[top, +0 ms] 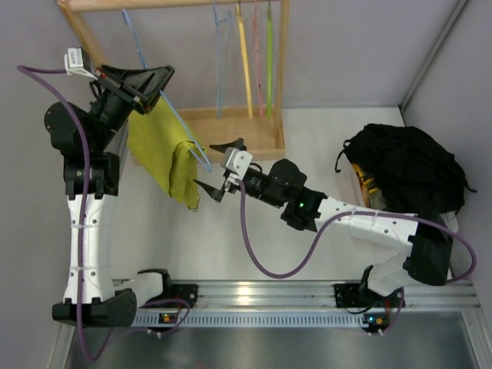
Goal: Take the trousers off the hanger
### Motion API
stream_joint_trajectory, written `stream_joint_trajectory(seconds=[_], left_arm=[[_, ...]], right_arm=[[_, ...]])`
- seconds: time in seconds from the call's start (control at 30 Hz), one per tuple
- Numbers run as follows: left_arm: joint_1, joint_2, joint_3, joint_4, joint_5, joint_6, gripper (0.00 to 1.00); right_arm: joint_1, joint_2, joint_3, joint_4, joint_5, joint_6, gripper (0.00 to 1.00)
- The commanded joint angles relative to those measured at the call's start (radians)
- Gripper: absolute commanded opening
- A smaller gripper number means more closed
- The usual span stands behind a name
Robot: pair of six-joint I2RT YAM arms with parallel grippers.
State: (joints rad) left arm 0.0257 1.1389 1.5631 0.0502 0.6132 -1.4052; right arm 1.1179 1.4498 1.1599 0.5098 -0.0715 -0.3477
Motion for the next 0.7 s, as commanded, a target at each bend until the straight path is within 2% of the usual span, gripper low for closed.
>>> stream_joint_trajectory(seconds=[0.0, 0.2, 0.47, 0.67], left_arm=[[0.003, -0.031, 0.094, 0.181, -0.009, -0.003, 0.00], [0.003, -0.034, 0.100, 0.172, -0.015, -0.009, 0.00], [0.003, -0.038, 0.097, 0.171, -0.012, -0.009, 0.00], [0.003, -0.030, 0.098, 0.171, -0.012, -0.014, 0.00]], right_arm=[[0.025, 0.033, 0.099, 0.073, 0.018, 0.006, 0.92], [0.026, 0.096, 0.145, 0.087, 0.038, -0.013, 0.91], [-0.006, 0.165, 0.215, 0.096, 0.096, -0.057, 0.86], [-0.027, 0.104, 0.118, 0.096, 0.032, -0.092, 0.87]])
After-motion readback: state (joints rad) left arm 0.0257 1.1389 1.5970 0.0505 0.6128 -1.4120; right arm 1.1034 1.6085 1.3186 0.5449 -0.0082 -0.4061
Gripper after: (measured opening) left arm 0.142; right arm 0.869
